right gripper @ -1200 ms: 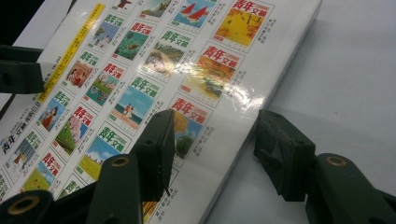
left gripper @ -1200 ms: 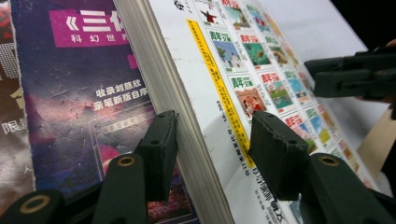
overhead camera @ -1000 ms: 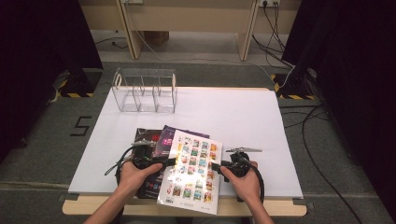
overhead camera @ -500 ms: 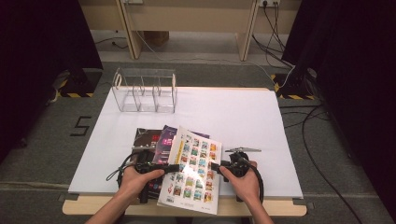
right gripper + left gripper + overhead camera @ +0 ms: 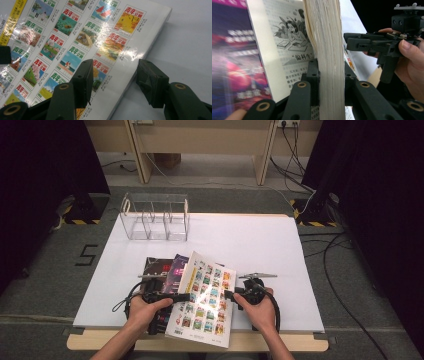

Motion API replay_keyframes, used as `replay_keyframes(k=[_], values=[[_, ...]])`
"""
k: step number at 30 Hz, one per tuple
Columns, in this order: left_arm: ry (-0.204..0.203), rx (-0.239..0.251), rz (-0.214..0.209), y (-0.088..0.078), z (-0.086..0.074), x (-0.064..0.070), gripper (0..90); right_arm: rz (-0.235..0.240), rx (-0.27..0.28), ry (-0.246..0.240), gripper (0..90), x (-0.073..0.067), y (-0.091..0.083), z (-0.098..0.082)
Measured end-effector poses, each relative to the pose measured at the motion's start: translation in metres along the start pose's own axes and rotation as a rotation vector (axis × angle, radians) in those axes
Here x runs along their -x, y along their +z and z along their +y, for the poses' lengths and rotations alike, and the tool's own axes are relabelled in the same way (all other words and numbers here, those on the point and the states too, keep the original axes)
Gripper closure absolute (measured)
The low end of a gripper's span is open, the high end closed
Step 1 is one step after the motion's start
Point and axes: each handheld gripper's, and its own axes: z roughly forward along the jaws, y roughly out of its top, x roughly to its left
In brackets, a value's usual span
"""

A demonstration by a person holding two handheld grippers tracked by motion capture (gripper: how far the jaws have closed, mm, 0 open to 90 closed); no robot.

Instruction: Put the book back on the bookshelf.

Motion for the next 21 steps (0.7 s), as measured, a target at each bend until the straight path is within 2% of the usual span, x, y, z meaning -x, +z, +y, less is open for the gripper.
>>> replay_keyframes(k=[3, 4, 5, 7, 9, 12, 13, 16, 18, 21], values=[[-0.028, 0.023, 0.017, -0.008, 0.001, -0.014, 74.4, 0.042, -0.021, 0.019, 45.6, -0.002, 0.008, 0.005], [-0.028, 0.023, 0.017, -0.008, 0.001, -0.014, 74.4, 0.060, -0.026, 0.029, 45.3, -0.003, 0.010, 0.005], [-0.040, 0.028, 0.022, -0.010, 0.000, -0.019, 74.4, 0.060, -0.026, 0.029, 45.3, -0.003, 0.010, 0.005], [-0.056, 0.036, 0.031, -0.013, 0.000, -0.027, 74.3, 0.092, -0.043, 0.036, 44.4, -0.005, 0.015, 0.007], [-0.056, 0.036, 0.040, -0.017, 0.001, -0.031, 74.3, 0.138, -0.075, 0.074, 42.7, -0.007, 0.021, 0.008], [-0.046, 0.030, 0.044, -0.017, 0.002, -0.031, 74.1, 0.160, -0.088, 0.085, 42.4, -0.009, 0.025, 0.010], [-0.037, 0.021, 0.051, -0.017, 0.003, -0.030, 73.9, 0.165, -0.101, 0.089, 38.5, -0.010, 0.029, 0.012], [-0.041, 0.015, 0.045, -0.016, 0.003, -0.031, 73.8, 0.181, -0.113, 0.107, 38.1, -0.009, 0.032, 0.014], [-0.050, 0.008, 0.040, -0.016, 0.004, -0.033, 73.7, 0.202, -0.119, 0.137, 38.0, -0.008, 0.035, 0.015], [-0.032, -0.009, 0.048, -0.015, 0.007, -0.032, 73.4, 0.207, -0.138, 0.148, 39.8, -0.006, 0.036, 0.018]])
